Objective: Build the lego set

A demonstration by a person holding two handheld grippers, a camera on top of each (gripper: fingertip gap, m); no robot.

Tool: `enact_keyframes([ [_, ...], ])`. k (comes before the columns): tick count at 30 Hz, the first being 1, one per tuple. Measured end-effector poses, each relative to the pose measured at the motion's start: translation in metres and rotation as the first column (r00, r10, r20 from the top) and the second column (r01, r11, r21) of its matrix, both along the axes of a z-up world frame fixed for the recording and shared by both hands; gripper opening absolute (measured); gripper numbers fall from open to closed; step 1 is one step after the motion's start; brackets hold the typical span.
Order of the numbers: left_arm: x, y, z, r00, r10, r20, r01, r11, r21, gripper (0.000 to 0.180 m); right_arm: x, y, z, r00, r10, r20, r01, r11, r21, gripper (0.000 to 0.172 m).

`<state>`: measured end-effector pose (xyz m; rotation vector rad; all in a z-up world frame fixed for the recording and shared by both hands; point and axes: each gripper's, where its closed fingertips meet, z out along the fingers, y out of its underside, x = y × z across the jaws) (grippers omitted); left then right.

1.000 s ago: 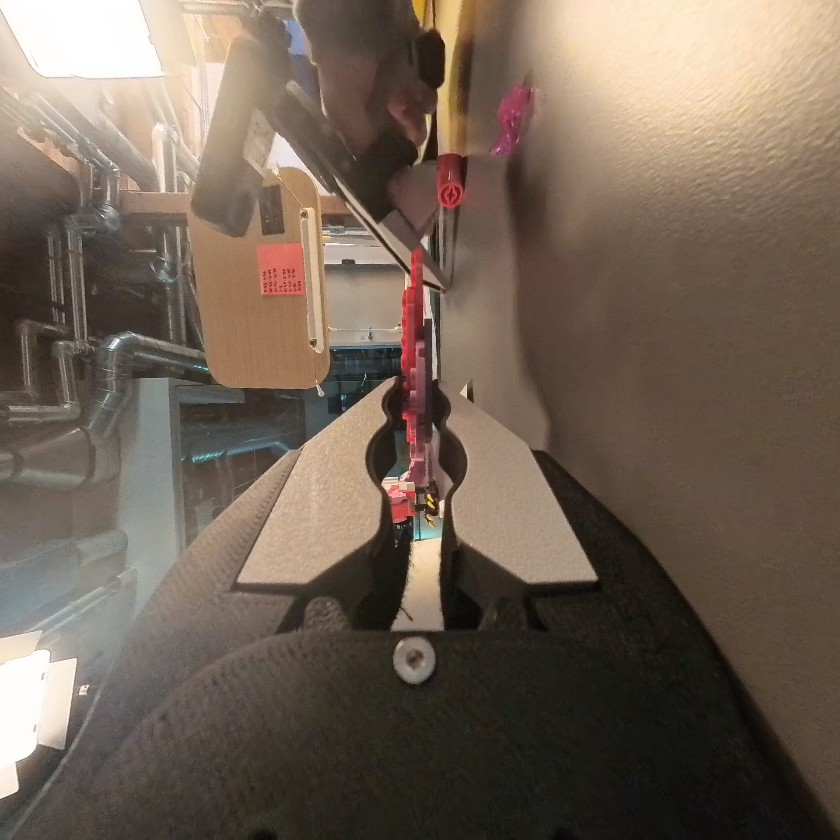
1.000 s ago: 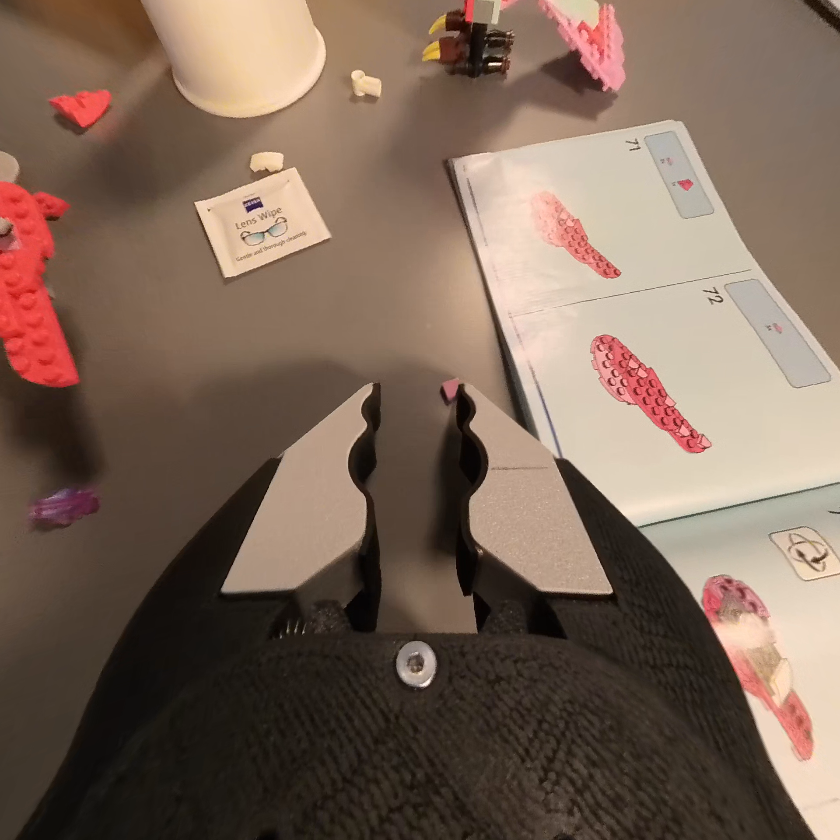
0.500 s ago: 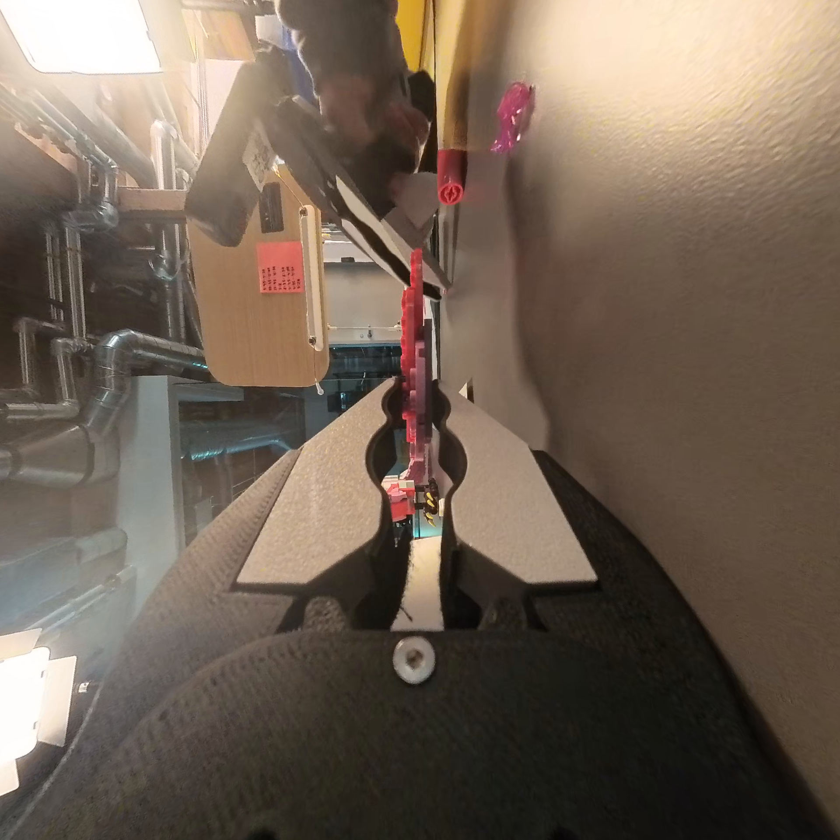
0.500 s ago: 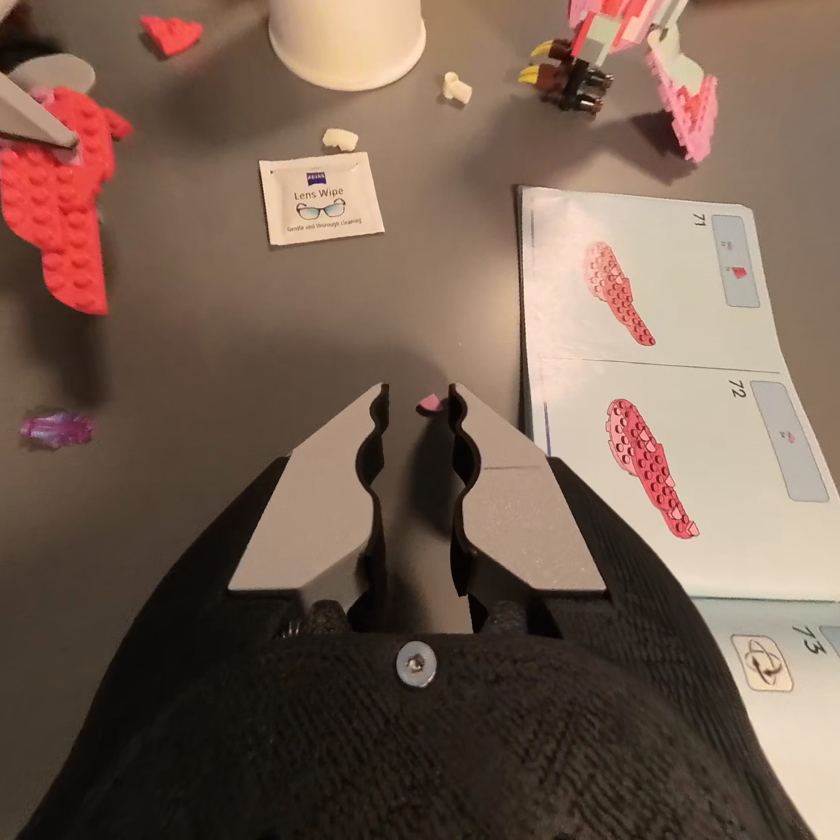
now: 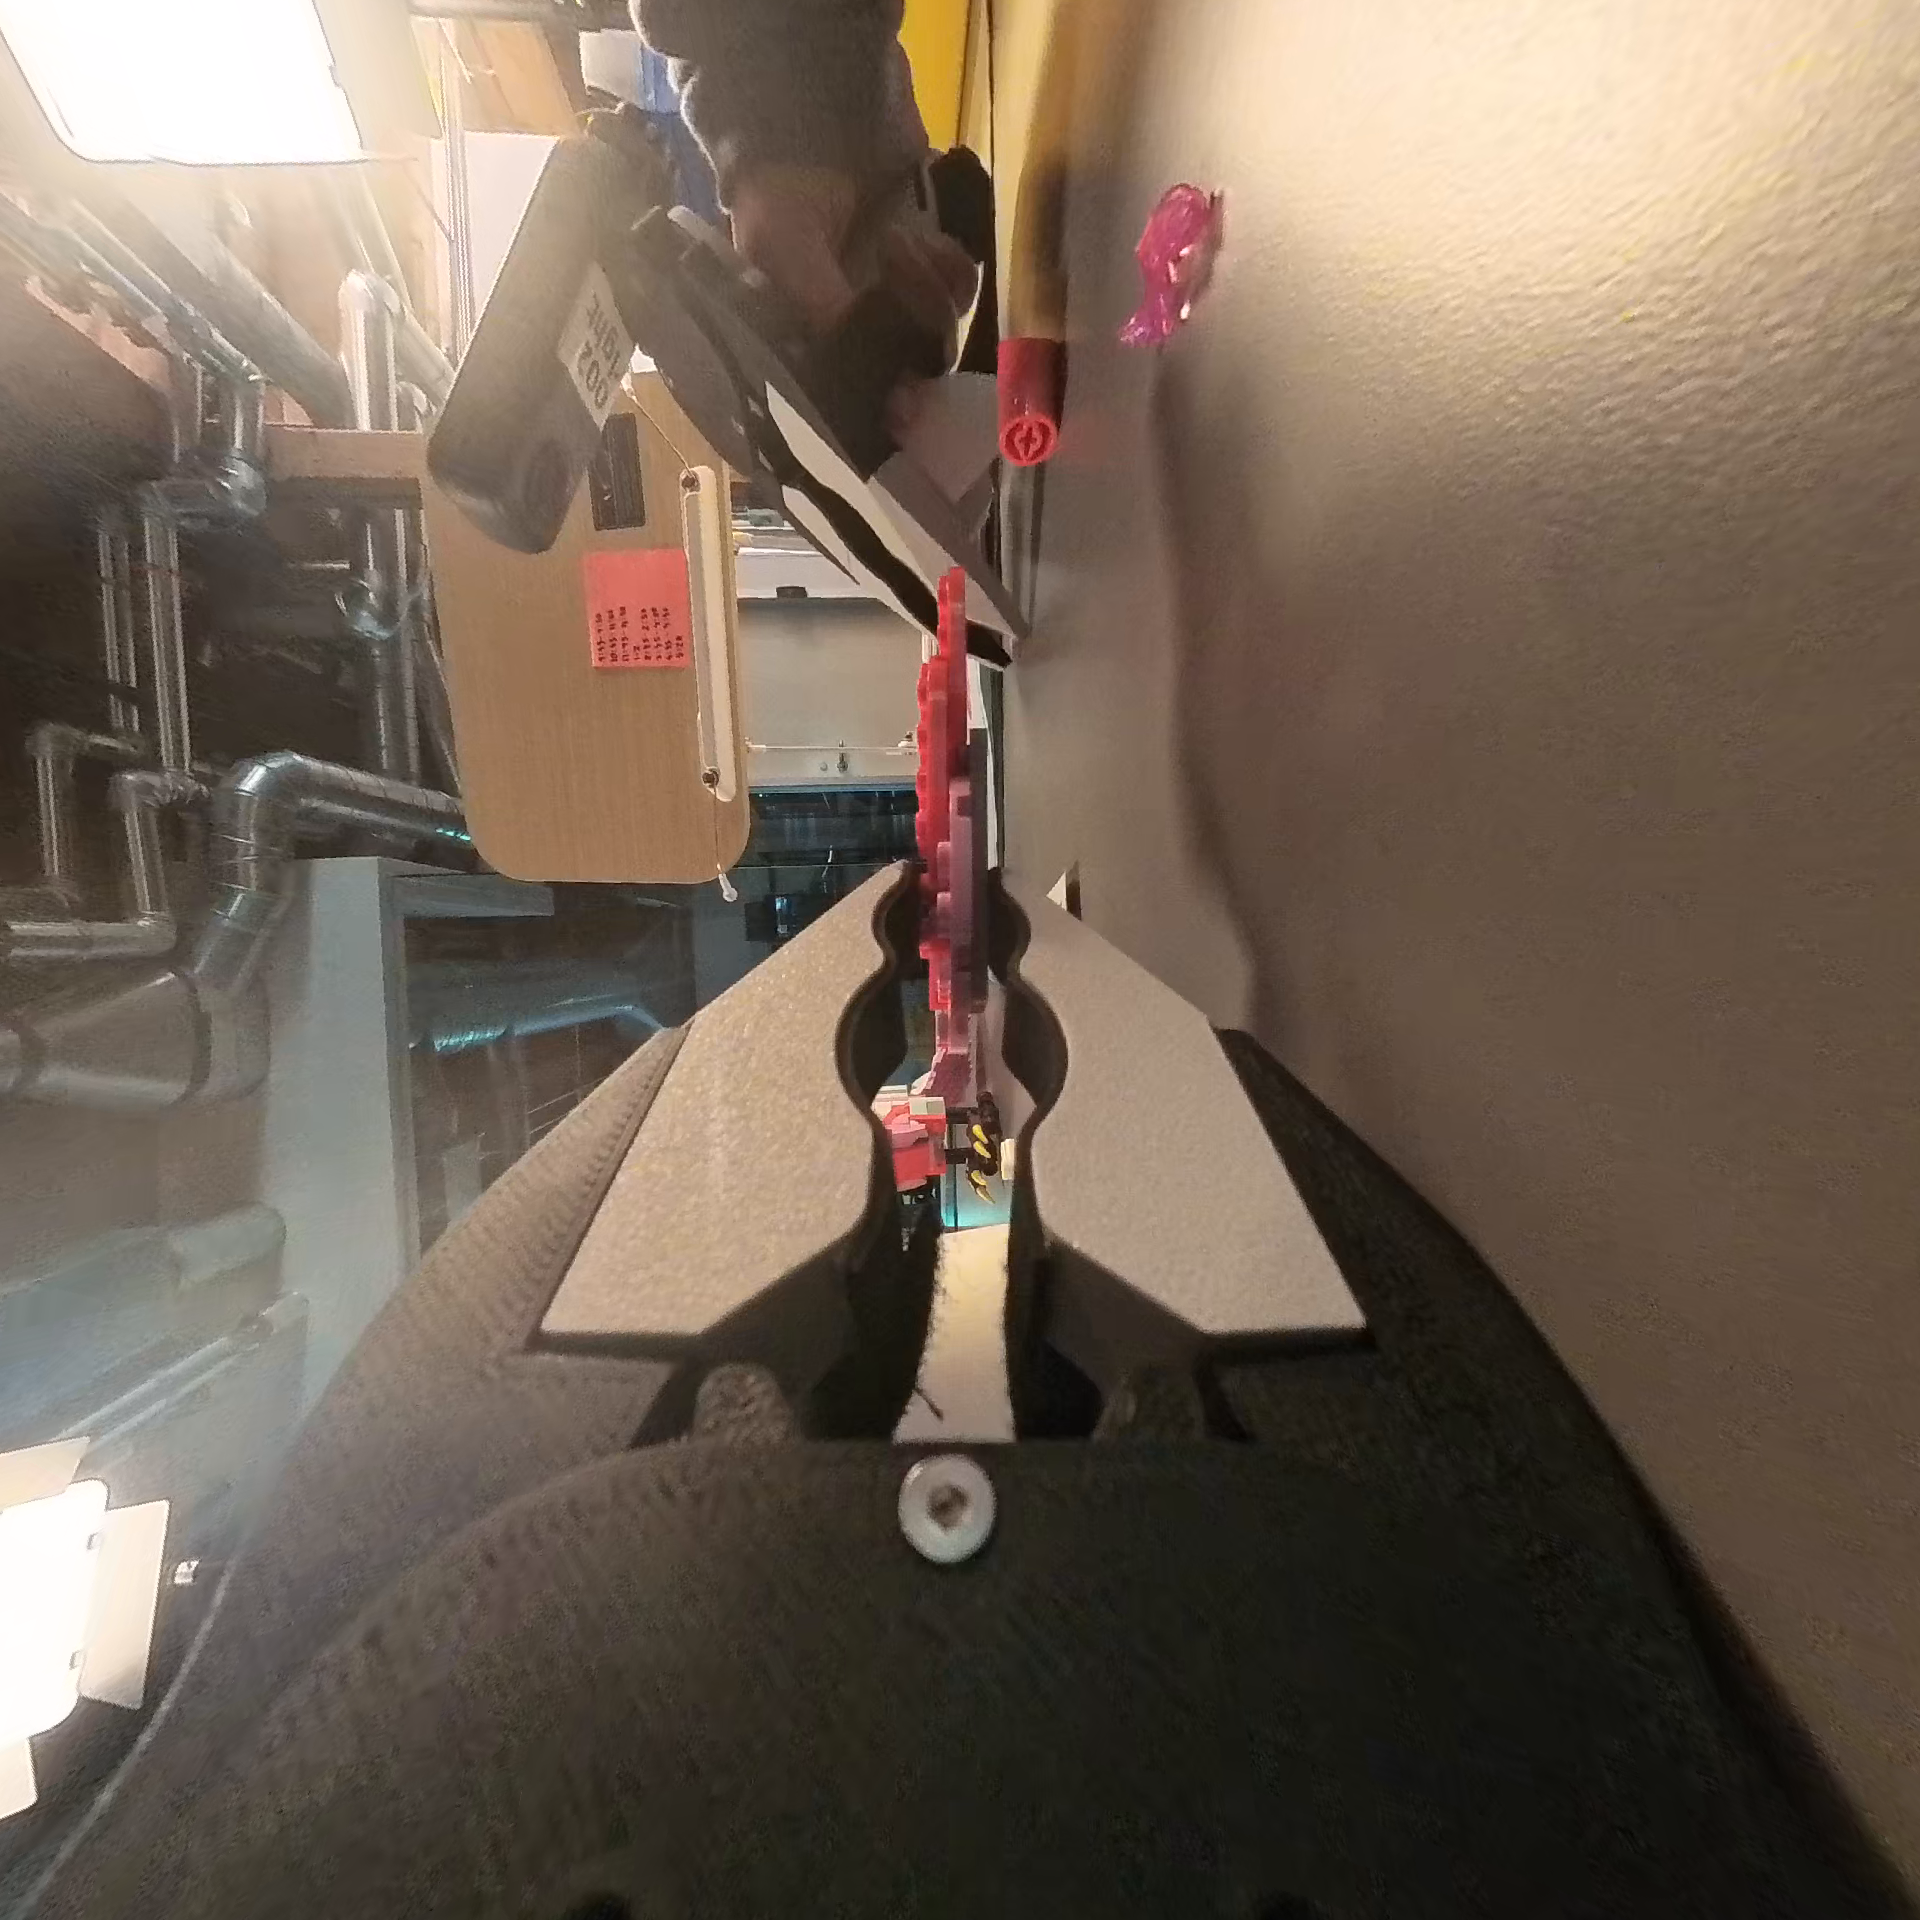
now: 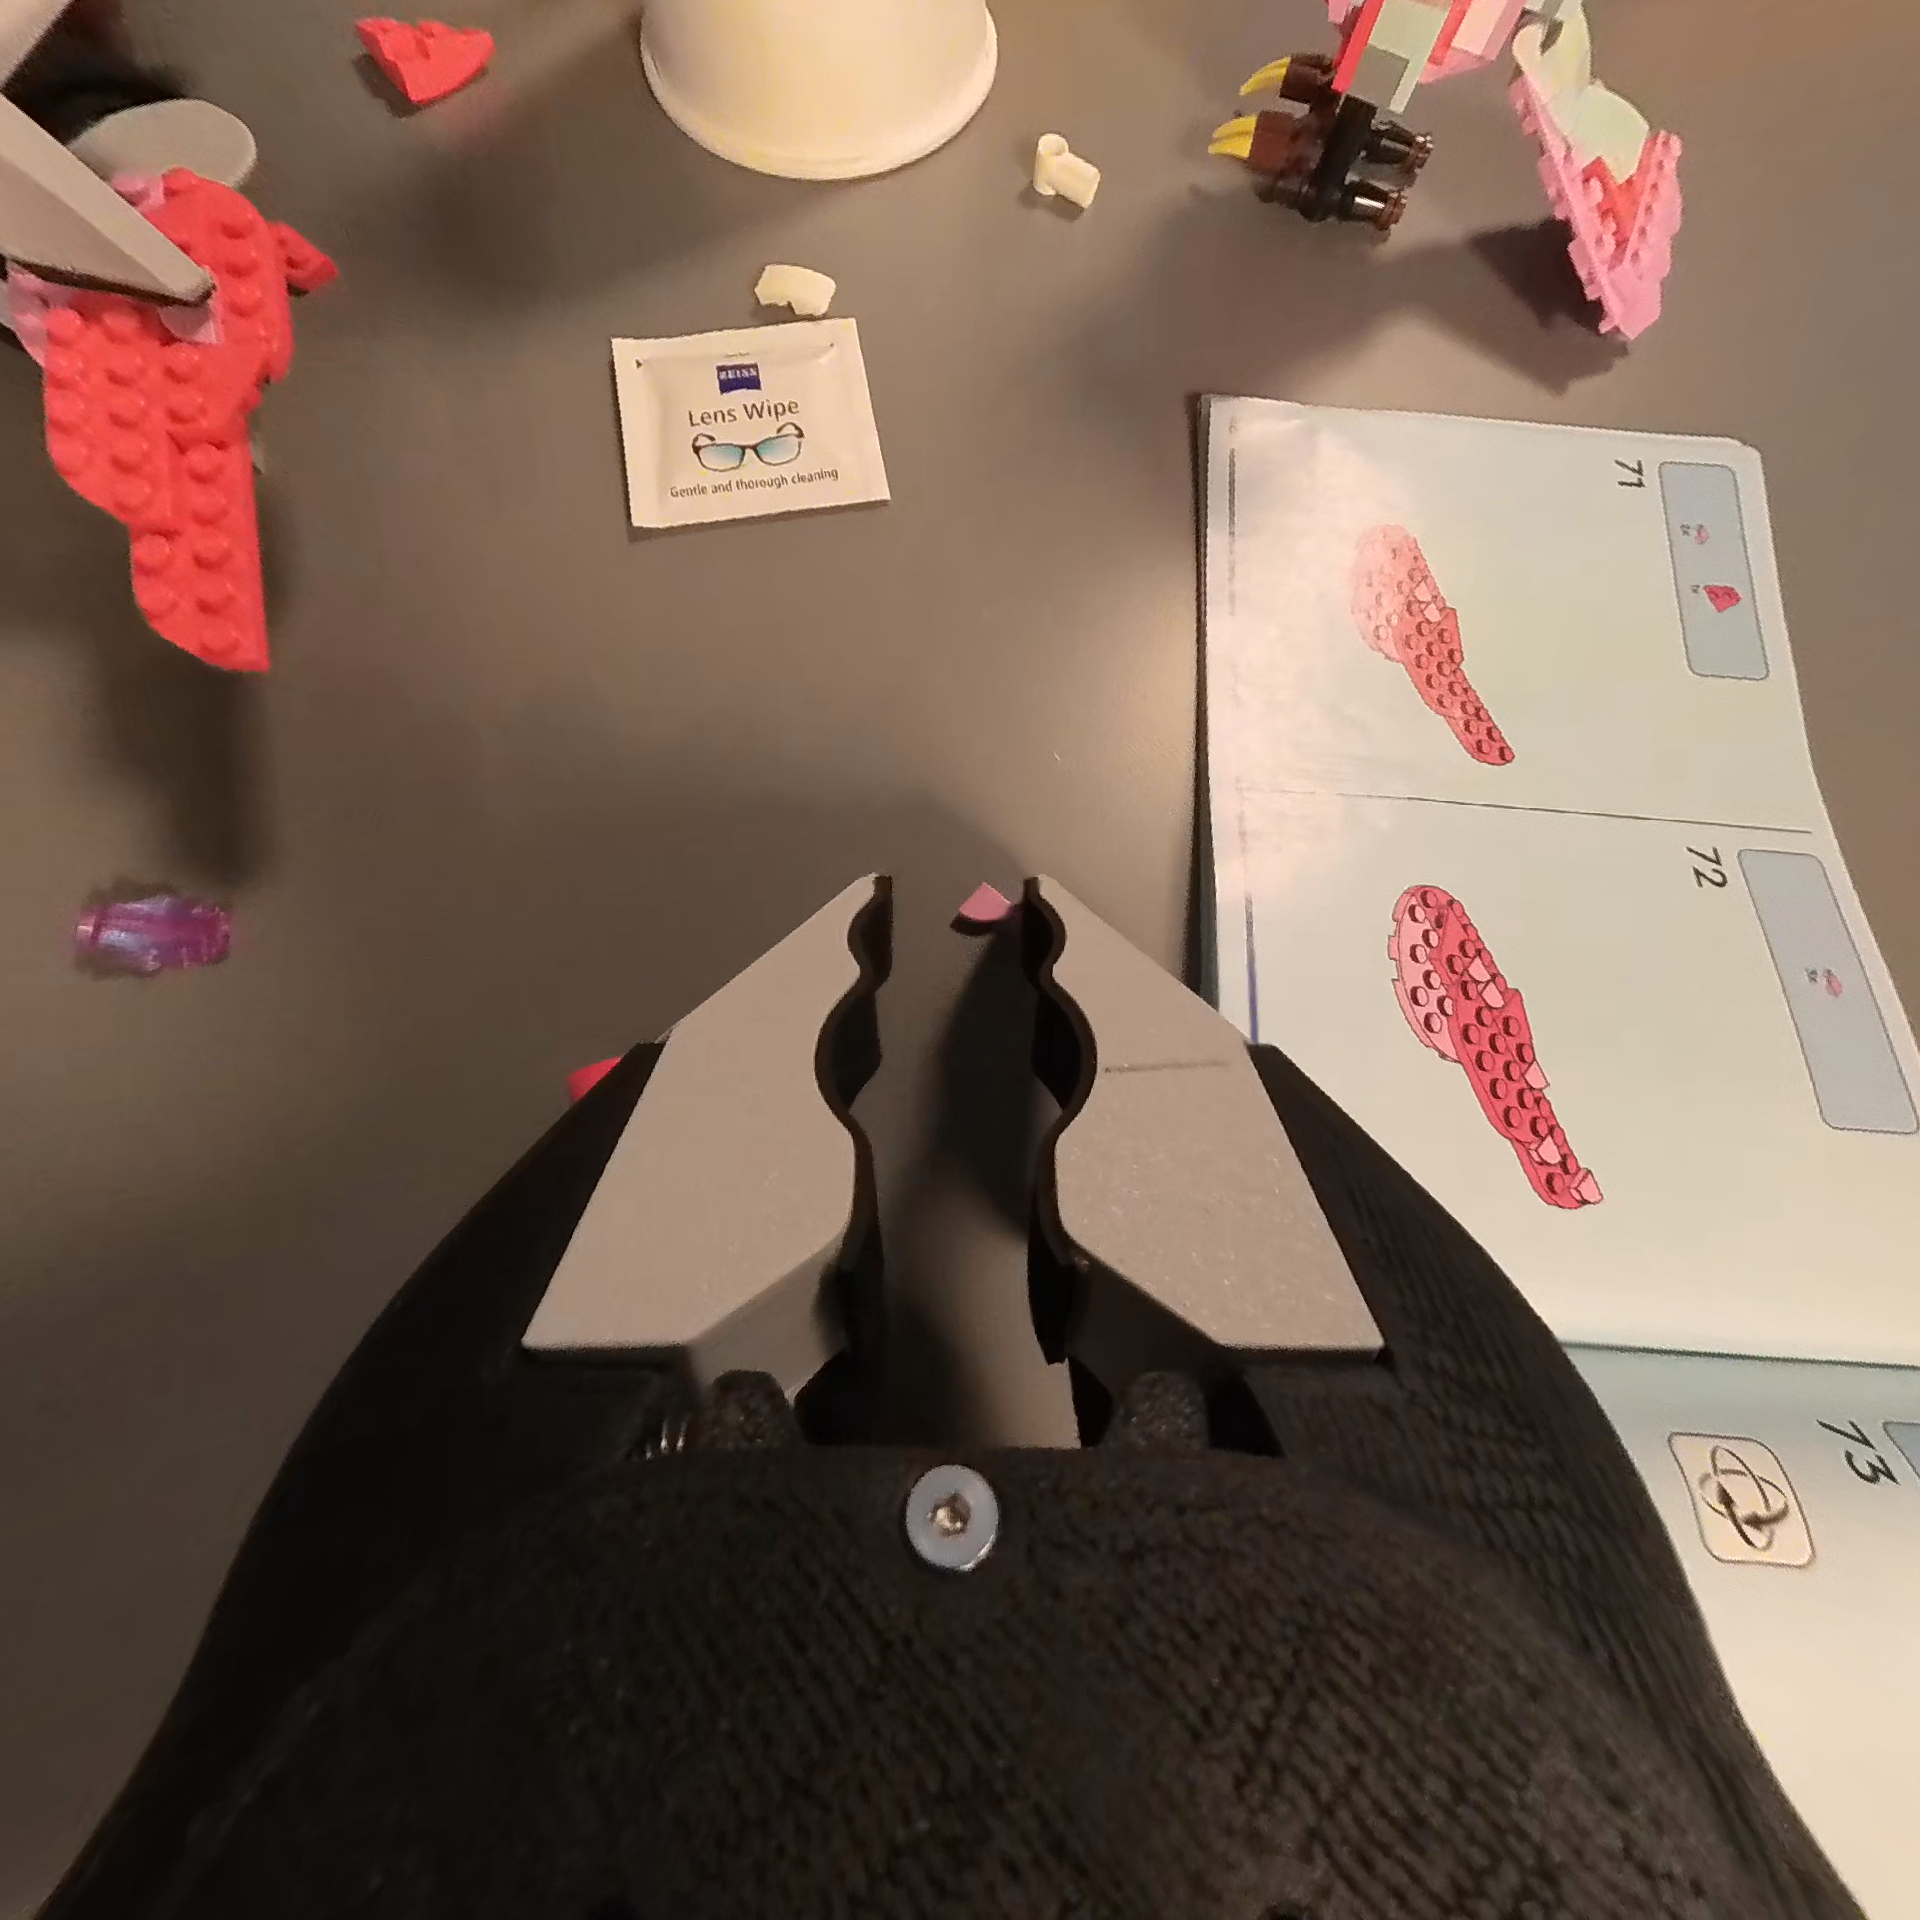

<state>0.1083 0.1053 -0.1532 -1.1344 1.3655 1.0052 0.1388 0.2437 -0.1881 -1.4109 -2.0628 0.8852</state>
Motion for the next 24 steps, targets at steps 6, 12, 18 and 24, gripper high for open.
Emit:
enact_keyframes([
  [6,0.0,0.0001,-0.0001,1.0,0.0,0.001,0.0,1.0,-0.001,0.011,0.0057,-0.002,-0.0005,0.999,0.016,0.042,-0.015,1.0,-0.024,0.021],
  [12,0.0001,0.0001,0.0,1.0,0.0,0.001,0.0,1.0,-0.001,0.011,0.0023,-0.0005,-0.0006,0.999,0.018,0.031,-0.018,1.0,-0.018,0.018],
  [18,0.0001,0.0,0.0,1.0,0.0,0.001,0.0,1.0,-0.001,0.011,0.0009,-0.0008,-0.0007,1.0,0.02,0.021,-0.02,1.0,-0.008,0.008],
  [24,0.0002,-0.0002,0.0,1.0,-0.001,0.0,0.001,1.0,0.0,0.011,0.0028,-0.0021,-0.0009,1.0,0.018,0.019,-0.018,1.0,0.003,0.005],
])
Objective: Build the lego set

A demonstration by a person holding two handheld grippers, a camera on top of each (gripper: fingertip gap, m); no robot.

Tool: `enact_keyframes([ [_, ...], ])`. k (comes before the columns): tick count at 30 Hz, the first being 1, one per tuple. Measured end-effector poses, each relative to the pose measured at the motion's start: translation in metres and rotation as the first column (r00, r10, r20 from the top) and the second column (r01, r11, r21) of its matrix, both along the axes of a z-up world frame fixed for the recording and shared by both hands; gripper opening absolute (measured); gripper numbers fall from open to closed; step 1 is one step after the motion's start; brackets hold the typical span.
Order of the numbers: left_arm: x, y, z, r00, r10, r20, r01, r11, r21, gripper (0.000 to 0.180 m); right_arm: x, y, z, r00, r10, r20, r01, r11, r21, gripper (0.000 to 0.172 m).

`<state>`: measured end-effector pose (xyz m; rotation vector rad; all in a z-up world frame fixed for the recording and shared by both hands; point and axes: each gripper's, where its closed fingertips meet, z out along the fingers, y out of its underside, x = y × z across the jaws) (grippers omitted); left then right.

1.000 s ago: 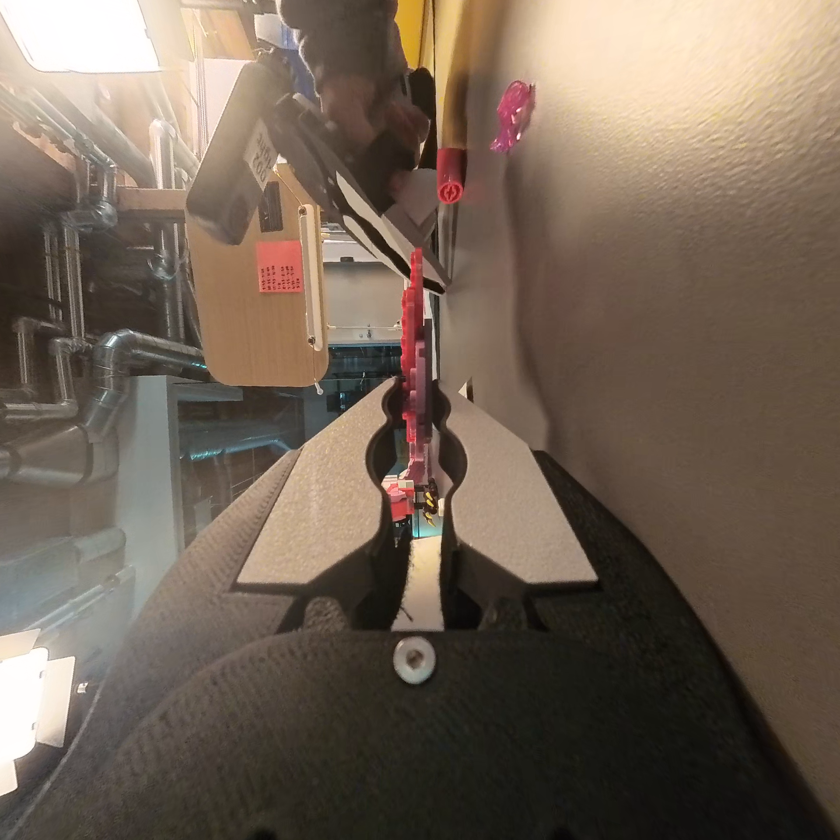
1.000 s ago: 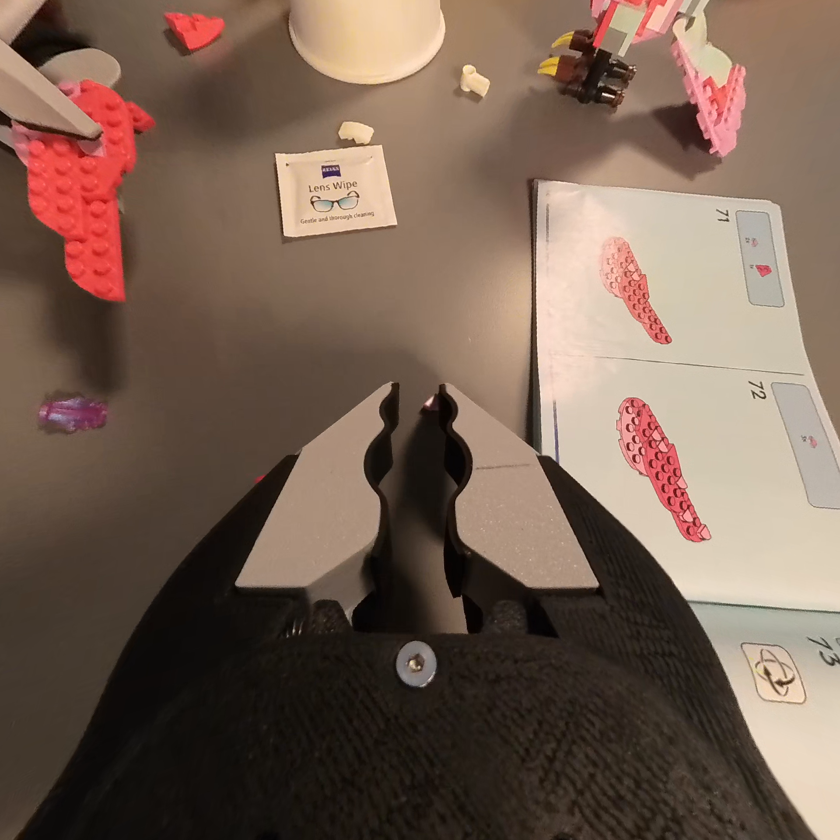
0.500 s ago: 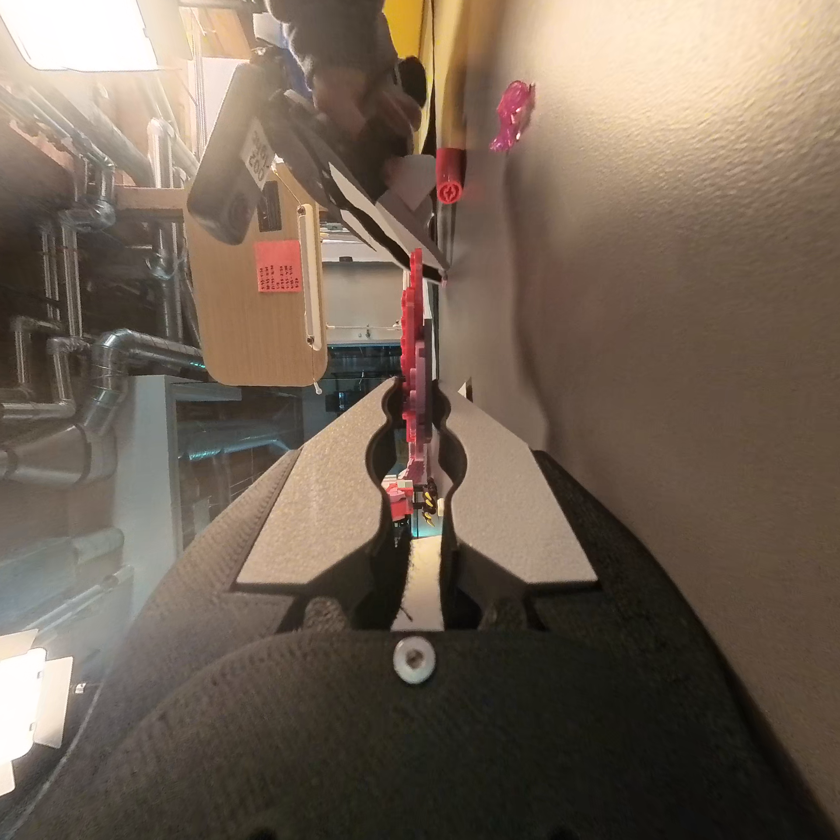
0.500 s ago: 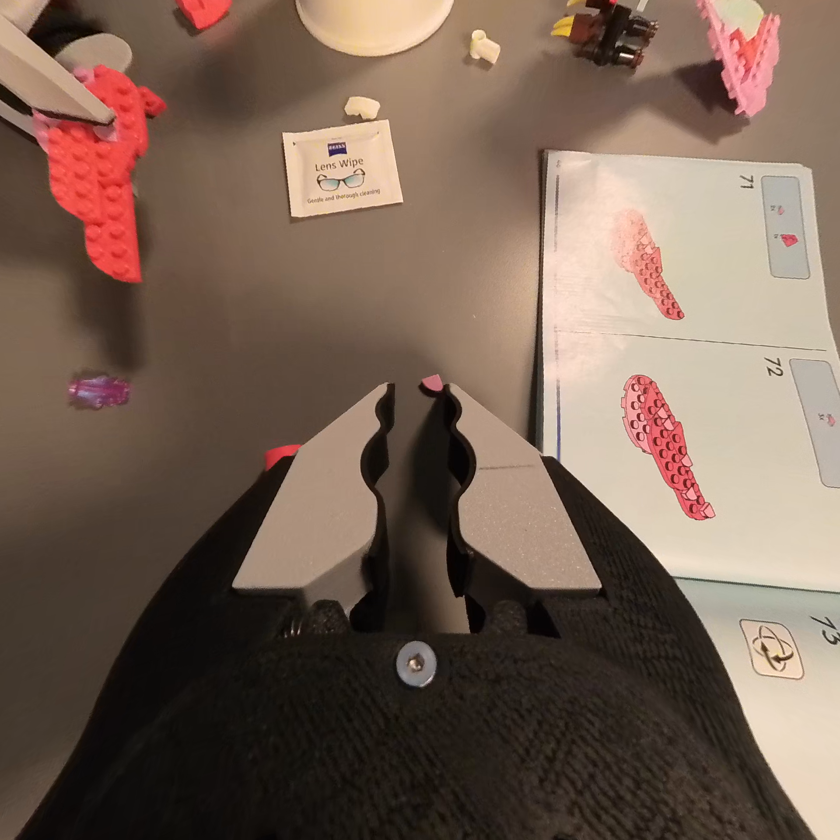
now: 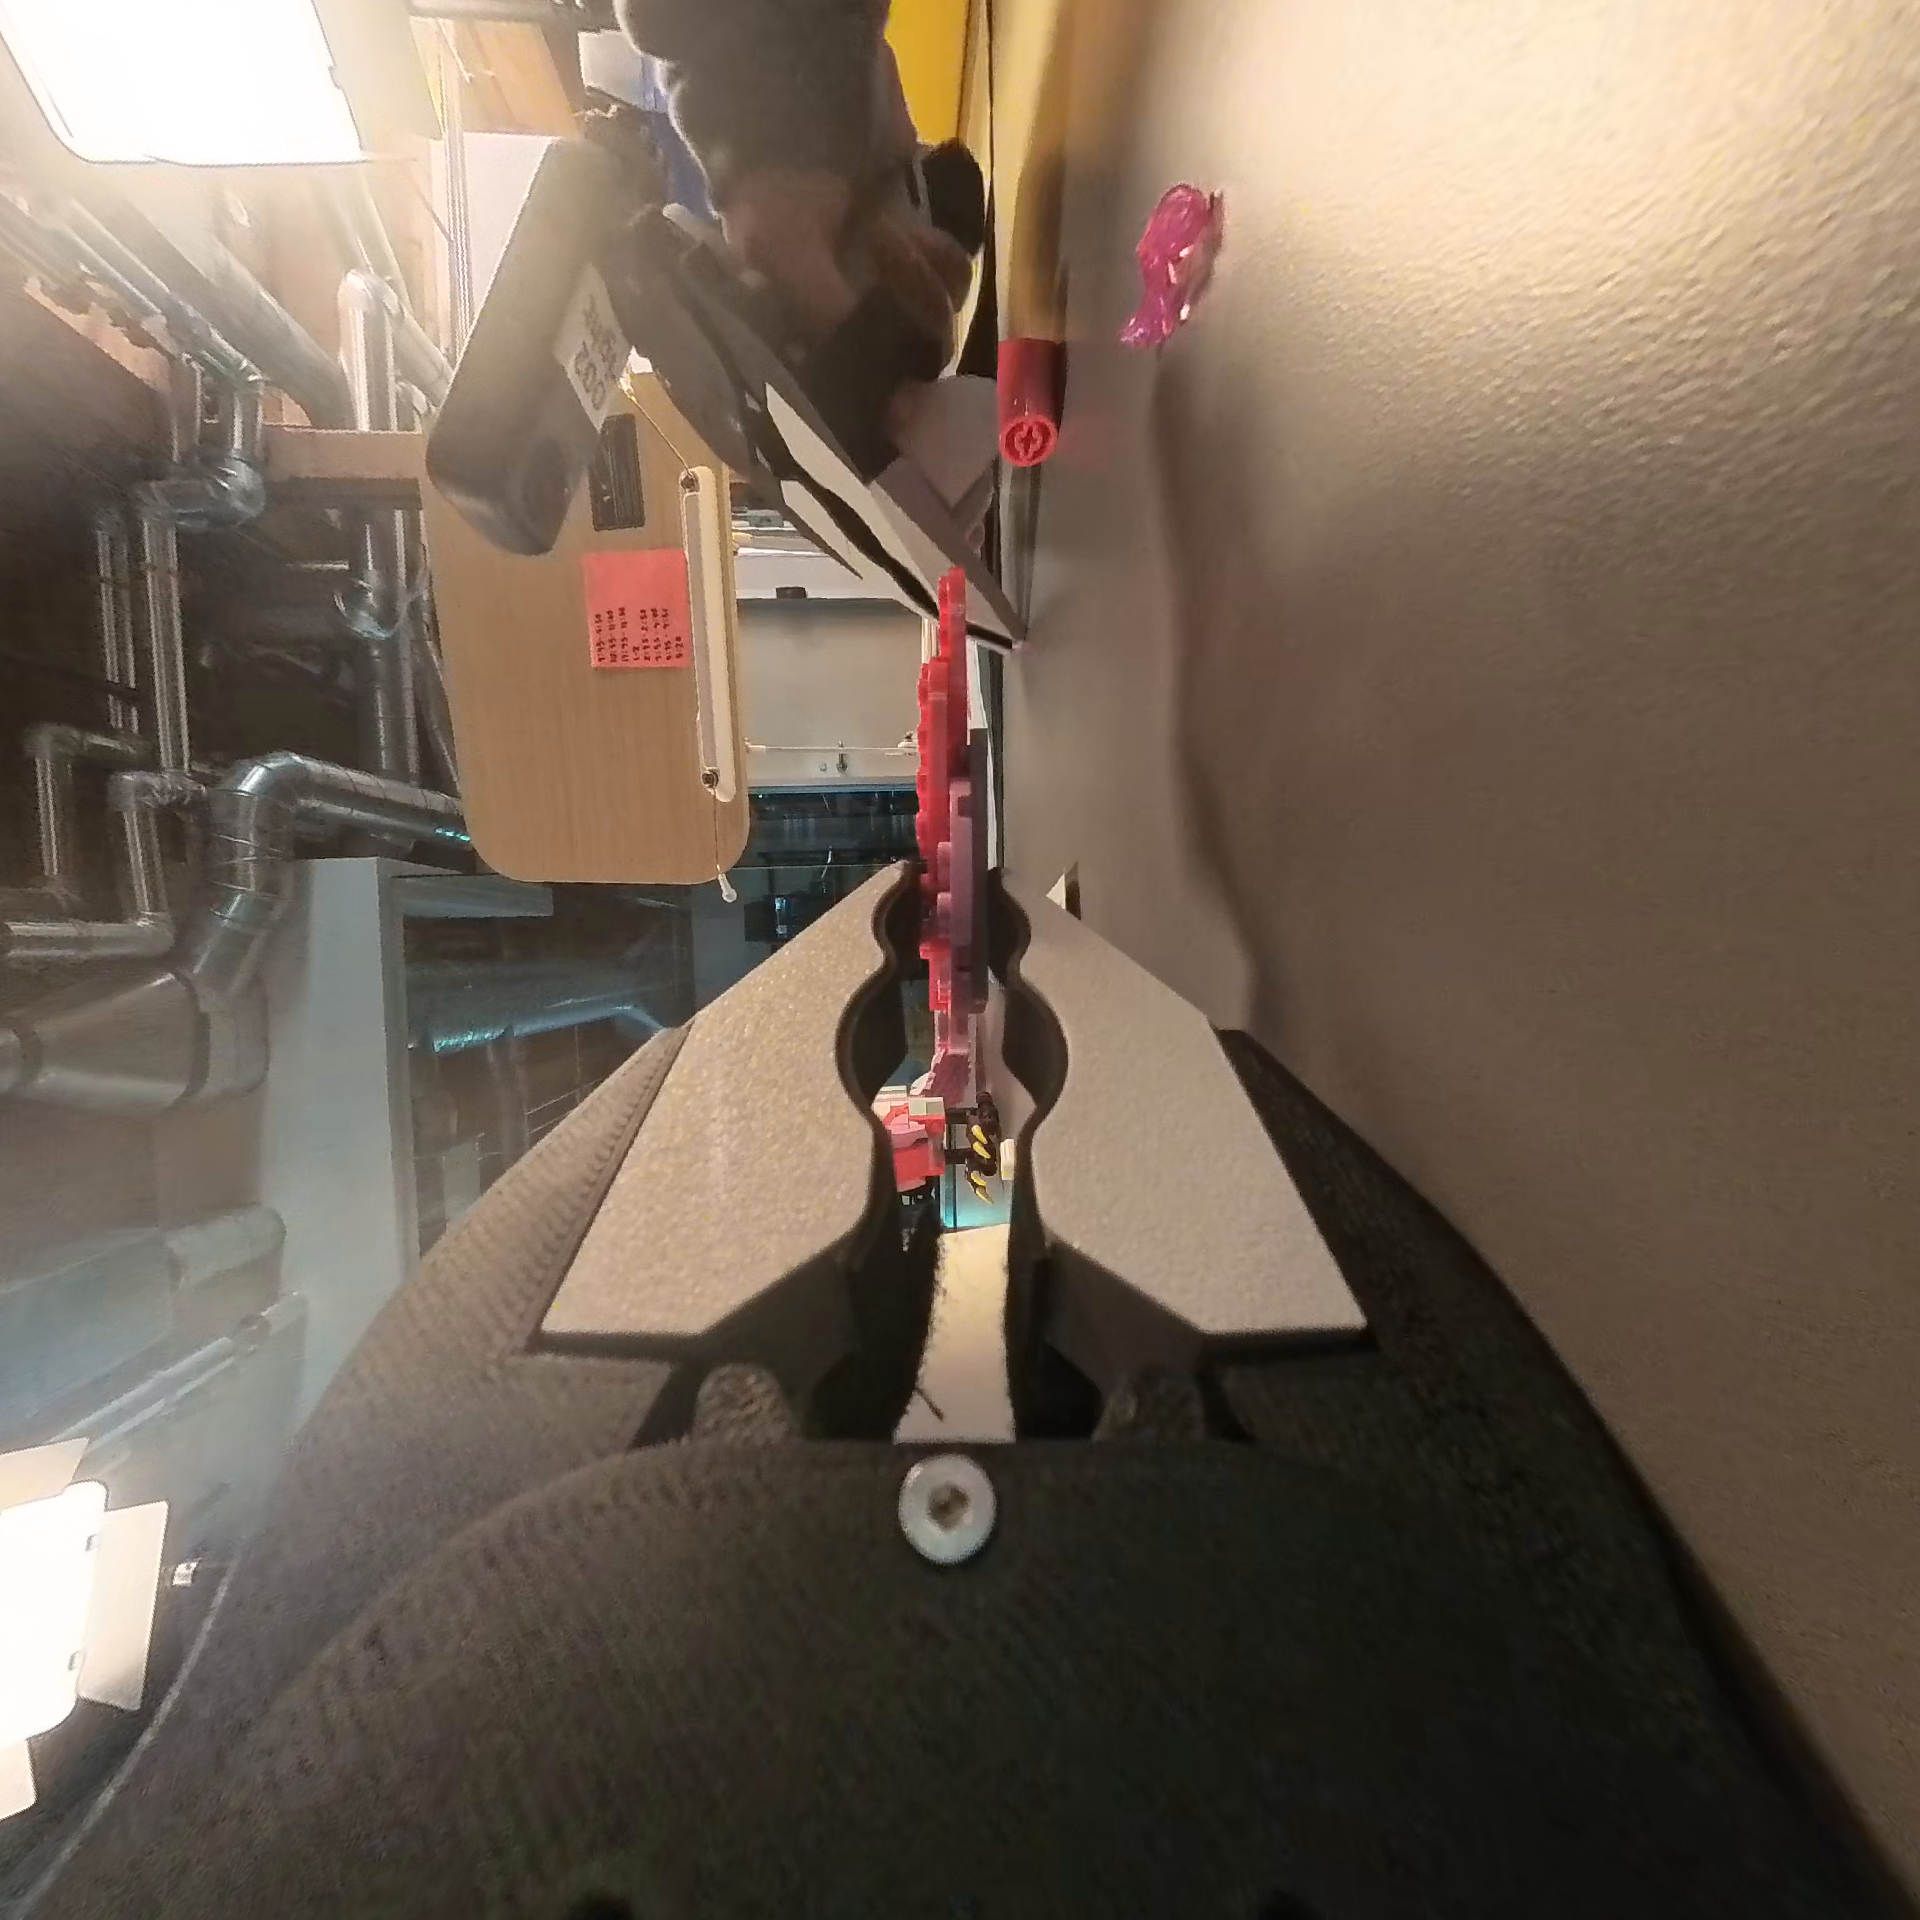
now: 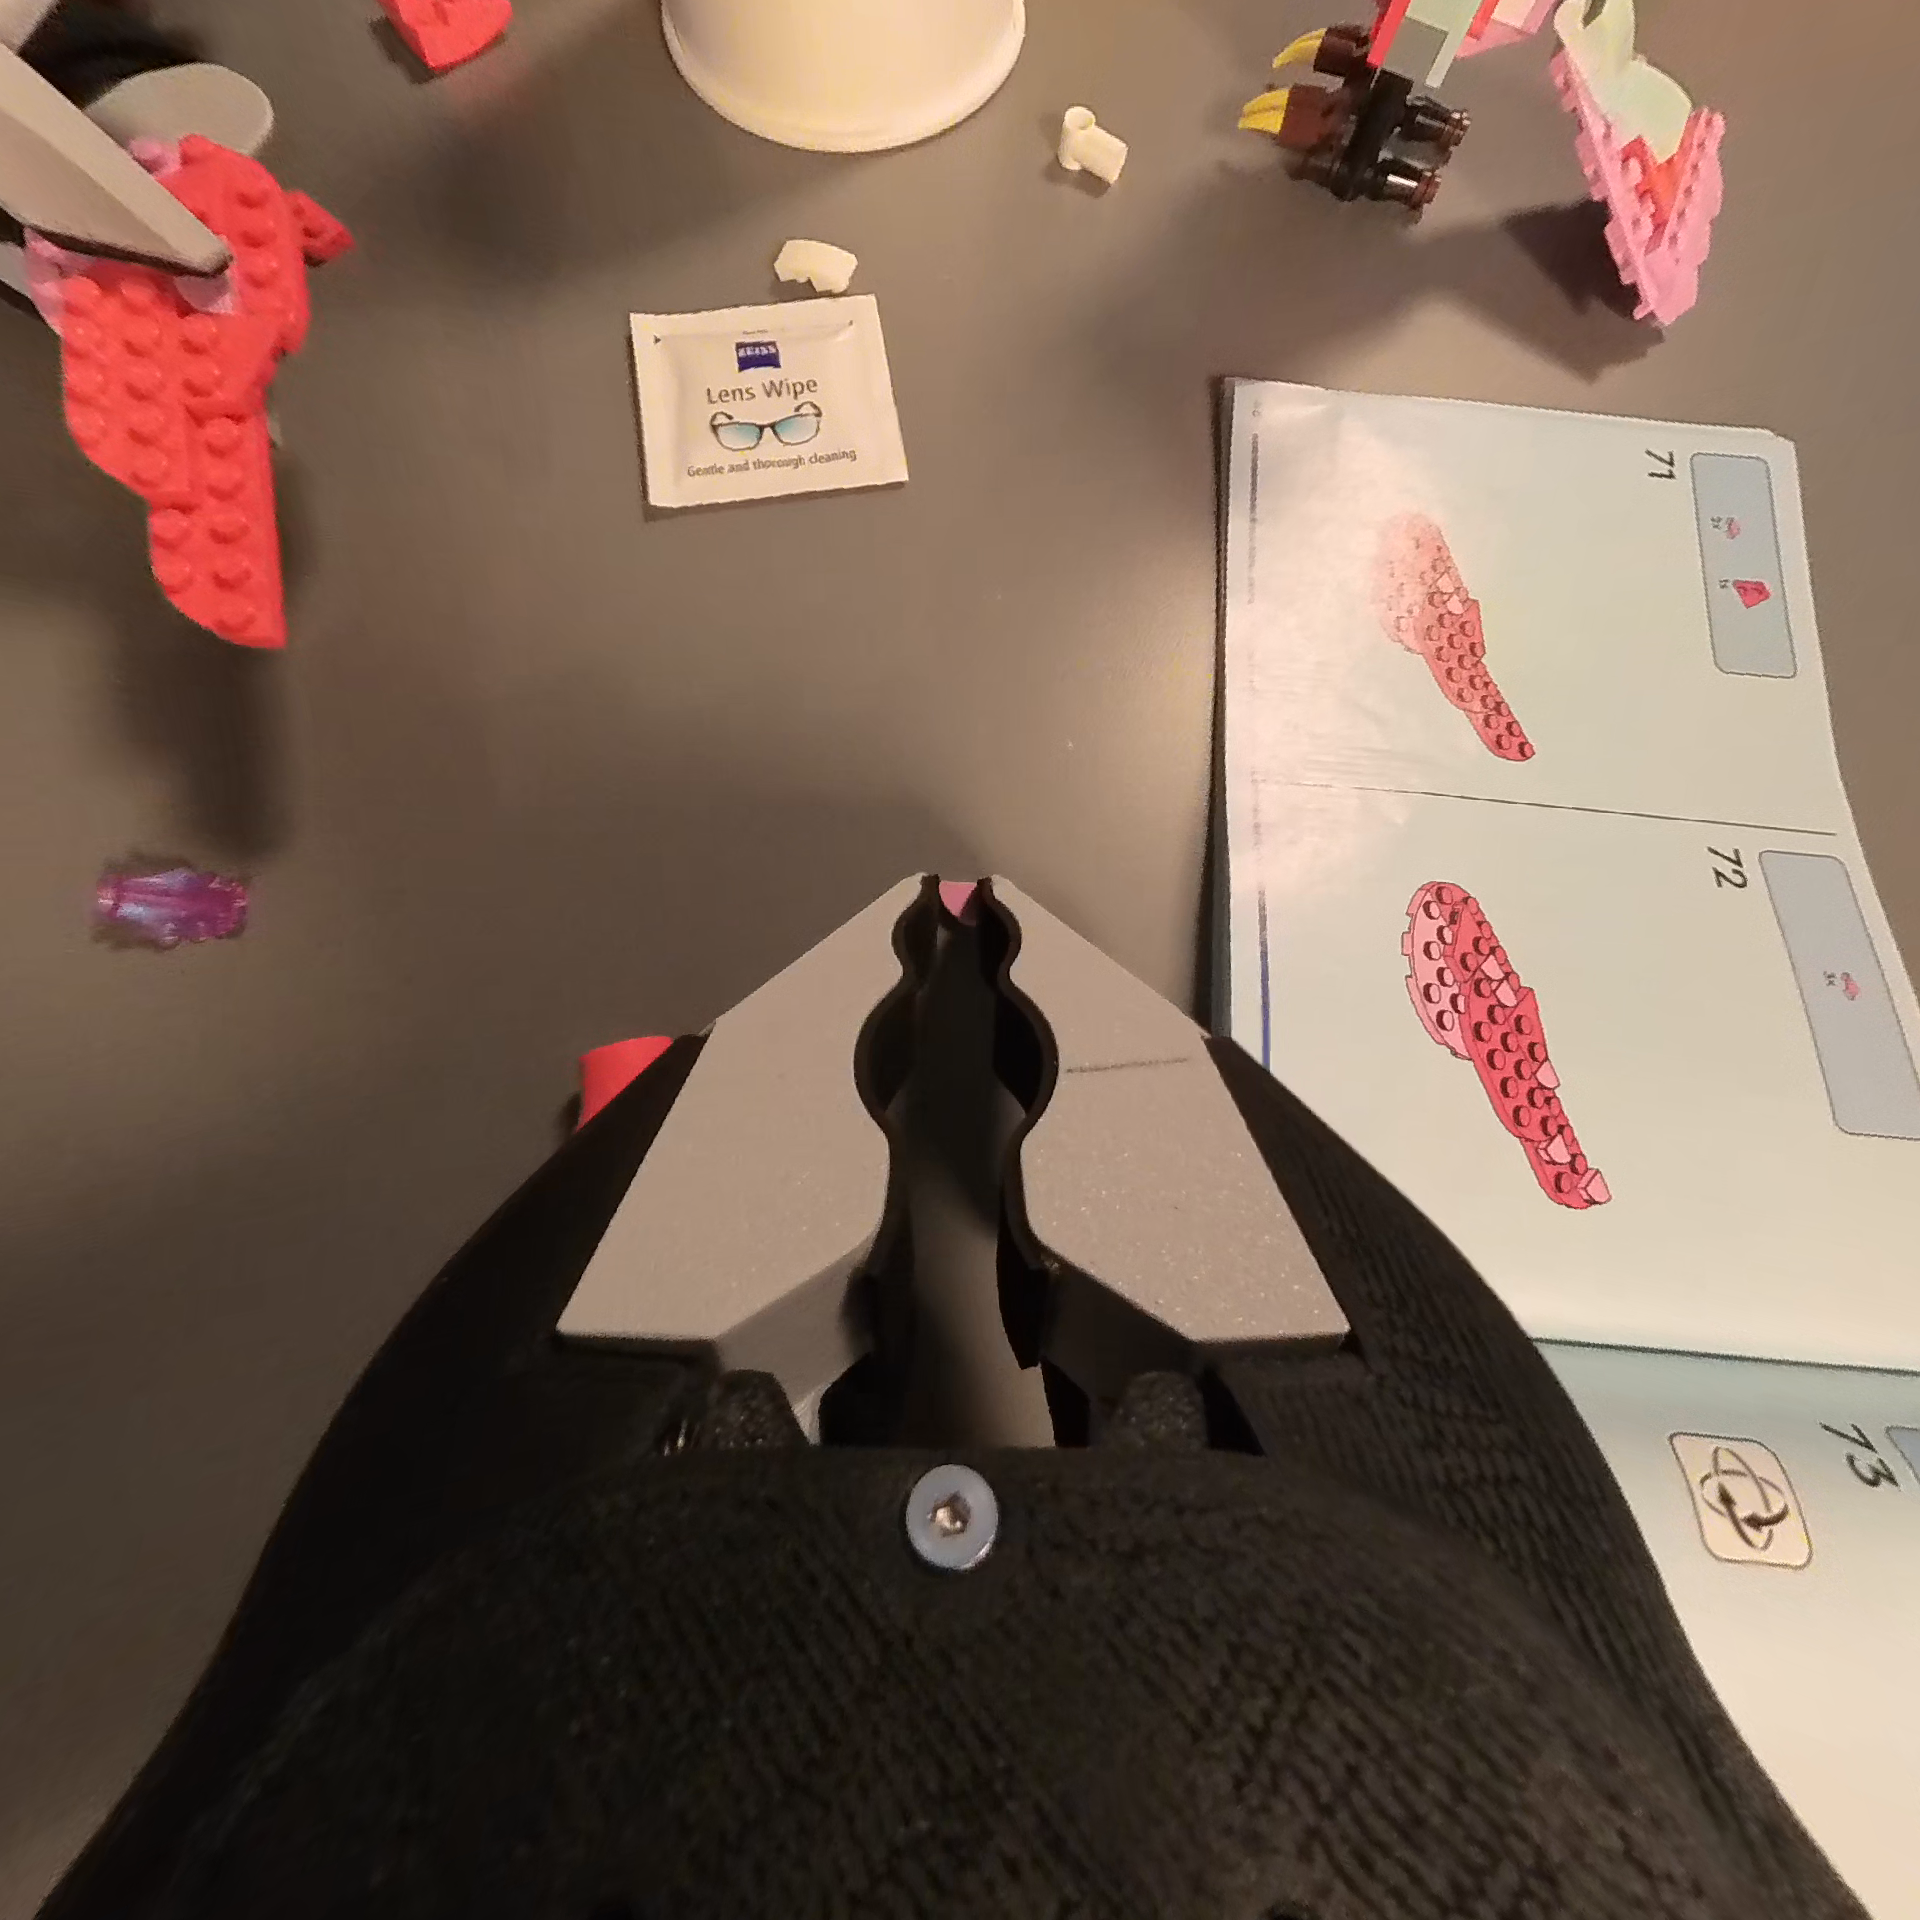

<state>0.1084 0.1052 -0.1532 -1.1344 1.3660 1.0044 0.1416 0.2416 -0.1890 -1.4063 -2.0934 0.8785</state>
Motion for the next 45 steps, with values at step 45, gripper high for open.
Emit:
enact_keyframes([
  [45,0.002,0.0,-0.001,1.0,-0.01,0.006,0.01,1.0,-0.007,0.011,0.003,0.004,0.0,0.999,-0.041,-0.024,0.042,0.998,0.038,0.004],
])
